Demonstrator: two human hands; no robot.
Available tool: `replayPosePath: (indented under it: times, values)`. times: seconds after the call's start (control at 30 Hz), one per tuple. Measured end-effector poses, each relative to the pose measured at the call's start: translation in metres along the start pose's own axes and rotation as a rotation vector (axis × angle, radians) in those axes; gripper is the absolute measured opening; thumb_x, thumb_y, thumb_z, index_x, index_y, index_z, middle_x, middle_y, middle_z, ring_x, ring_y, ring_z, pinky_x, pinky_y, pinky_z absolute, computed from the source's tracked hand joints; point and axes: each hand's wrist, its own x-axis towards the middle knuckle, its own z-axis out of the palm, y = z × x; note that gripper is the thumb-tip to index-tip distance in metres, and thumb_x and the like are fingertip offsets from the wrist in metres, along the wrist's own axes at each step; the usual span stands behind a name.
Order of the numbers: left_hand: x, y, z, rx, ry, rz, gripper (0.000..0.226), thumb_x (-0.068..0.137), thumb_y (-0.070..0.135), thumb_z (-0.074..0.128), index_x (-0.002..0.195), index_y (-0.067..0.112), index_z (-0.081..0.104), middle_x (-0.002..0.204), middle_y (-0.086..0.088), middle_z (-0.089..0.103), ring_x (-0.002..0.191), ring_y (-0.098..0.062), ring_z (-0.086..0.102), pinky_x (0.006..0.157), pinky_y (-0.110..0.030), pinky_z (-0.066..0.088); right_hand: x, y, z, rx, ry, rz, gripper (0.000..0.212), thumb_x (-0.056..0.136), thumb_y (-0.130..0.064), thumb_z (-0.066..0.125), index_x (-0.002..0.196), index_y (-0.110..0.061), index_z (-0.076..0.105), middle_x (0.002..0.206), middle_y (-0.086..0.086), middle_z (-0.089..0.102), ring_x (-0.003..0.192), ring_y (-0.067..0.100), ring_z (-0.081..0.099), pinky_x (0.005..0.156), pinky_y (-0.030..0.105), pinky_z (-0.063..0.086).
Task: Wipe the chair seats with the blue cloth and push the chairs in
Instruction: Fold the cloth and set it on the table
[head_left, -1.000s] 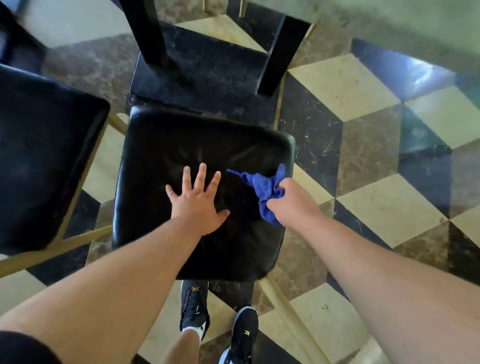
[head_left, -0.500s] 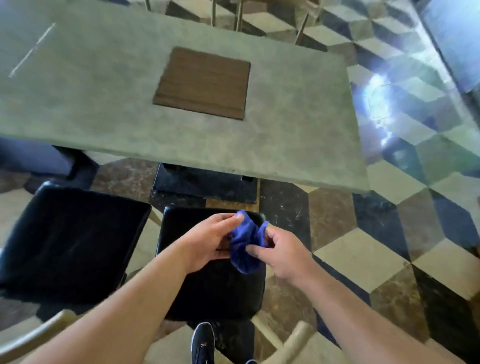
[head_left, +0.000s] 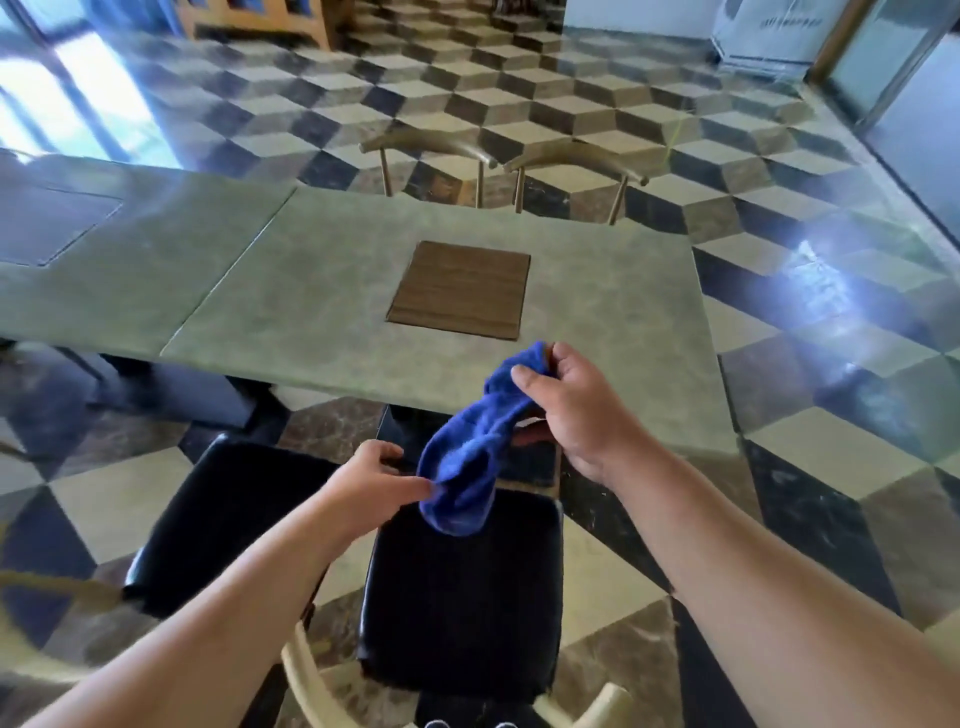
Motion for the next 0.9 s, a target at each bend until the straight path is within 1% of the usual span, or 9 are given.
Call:
replayPosePath:
  times: [0.1,0.17,0.23,0.3,0.37,0.47,0.63,0.77,0.9]
  values:
    - [-0.005,0.017,-0.010,0.040,0.048,0.127,0.102,0.067,0.039,0.097,0.152,0.029,0.042,0.142,0.005,0.054,0.125,-0.016,0.058,0.093,-0.031,0.050,0.003,-0.013,0.032,-0.207,-0.138,-0.074,0.009,0.102,-0.006,0.059,0.102,0.002,0.054,0.089,0.015,0.064,0.081,0.029,0.062,0.077,0.053,0.054]
    - [-0.004,0.026,-0.018,0.010,-0.013,0.192,0.112,0.061,0.035,0.097,0.156,0.032,0.038,0.147,0.010,0.053,0.132,-0.015,0.055,0.105,-0.037,0.050,0.002,-0.017,0.052,-0.324,-0.205,-0.106,0.009,0.102,-0.009,0.060,0.098,-0.003,0.055,0.089,0.010,0.061,0.081,0.024,0.058,0.082,0.052,0.052]
    - [-0.002,0.029,-0.028,-0.003,-0.070,0.258,0.097,0.056,0.034,0.093,0.143,0.037,0.051,0.129,0.013,0.067,0.118,-0.009,0.065,0.094,-0.029,0.055,0.004,-0.020,0.067,-0.416,-0.234,-0.149,0.011,0.100,-0.012,0.062,0.096,-0.004,0.055,0.085,0.005,0.060,0.079,0.018,0.057,0.082,0.049,0.052]
    - [0.002,0.028,-0.041,0.026,-0.090,0.306,0.073,0.060,0.032,0.093,0.125,0.039,0.062,0.107,0.017,0.074,0.099,0.001,0.070,0.083,-0.020,0.055,0.008,-0.023,0.078,-0.517,-0.232,-0.217,0.016,0.099,-0.012,0.062,0.088,-0.011,0.052,0.077,-0.002,0.054,0.071,0.011,0.049,0.070,0.039,0.046]
    - [0.010,0.026,-0.057,0.046,-0.111,0.339,0.051,0.067,0.028,0.093,0.112,0.037,0.070,0.096,0.014,0.078,0.088,-0.002,0.073,0.081,-0.027,0.057,0.015,-0.024,0.089,-0.595,-0.206,-0.277,0.023,0.099,-0.011,0.061,0.083,-0.019,0.047,0.071,-0.011,0.048,0.063,0.004,0.042,0.065,0.026,0.040]
    - [0.024,0.018,-0.090,0.149,-0.102,0.401,0.022,0.079,0.031,0.088,0.096,0.032,0.073,0.076,0.011,0.076,0.064,-0.005,0.069,0.060,-0.025,0.051,0.026,-0.021,0.105,-0.678,-0.122,-0.335,0.023,0.098,-0.009,0.061,0.084,-0.021,0.047,0.069,-0.015,0.044,0.059,0.003,0.039,0.061,0.020,0.036]
    - [0.054,-0.001,-0.158,0.247,-0.115,0.484,0.018,0.089,0.038,0.080,0.086,0.030,0.064,0.075,0.006,0.070,0.066,-0.016,0.063,0.064,-0.033,0.050,0.043,0.004,0.141,-0.508,0.061,-0.247,0.015,0.101,-0.006,0.055,0.095,-0.019,0.053,0.083,-0.004,0.062,0.074,0.012,0.055,0.073,0.039,0.048]
    - [0.074,-0.004,-0.204,0.191,-0.123,0.552,0.016,0.097,0.028,0.070,0.090,0.039,0.061,0.078,0.004,0.072,0.065,-0.016,0.062,0.066,-0.037,0.051,0.050,0.023,0.178,-0.470,0.226,-0.225,0.020,0.094,-0.026,0.053,0.102,-0.043,0.058,0.096,-0.010,0.074,0.088,0.009,0.070,0.080,0.033,0.055]
    - [0.086,0.013,-0.225,0.111,-0.137,0.601,0.017,0.103,0.025,0.061,0.093,0.039,0.063,0.081,0.001,0.072,0.073,-0.020,0.062,0.077,-0.044,0.053,0.060,0.030,0.206,-0.369,0.343,-0.175,0.020,0.093,-0.042,0.048,0.103,-0.034,0.064,0.097,-0.005,0.074,0.093,0.020,0.069,0.086,0.045,0.057]
